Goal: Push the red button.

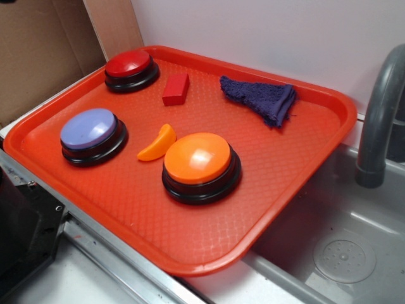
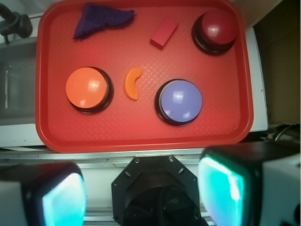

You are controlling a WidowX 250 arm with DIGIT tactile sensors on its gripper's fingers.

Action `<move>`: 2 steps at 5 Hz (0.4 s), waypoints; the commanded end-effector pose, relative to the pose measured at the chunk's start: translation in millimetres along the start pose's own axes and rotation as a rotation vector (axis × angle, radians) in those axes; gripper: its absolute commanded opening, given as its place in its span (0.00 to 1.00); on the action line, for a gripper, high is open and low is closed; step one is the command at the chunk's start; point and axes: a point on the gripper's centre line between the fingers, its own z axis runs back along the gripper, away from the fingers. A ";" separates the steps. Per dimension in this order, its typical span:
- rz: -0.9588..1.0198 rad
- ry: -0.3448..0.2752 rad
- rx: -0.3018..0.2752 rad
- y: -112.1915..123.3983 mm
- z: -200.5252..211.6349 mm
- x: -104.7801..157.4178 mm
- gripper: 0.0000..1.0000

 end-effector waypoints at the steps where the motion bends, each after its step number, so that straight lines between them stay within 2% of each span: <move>1: 0.000 0.000 0.000 0.0 0.0 0.0 1.00; 2: 0.134 0.034 0.047 40.5 -29.7 24.4 1.00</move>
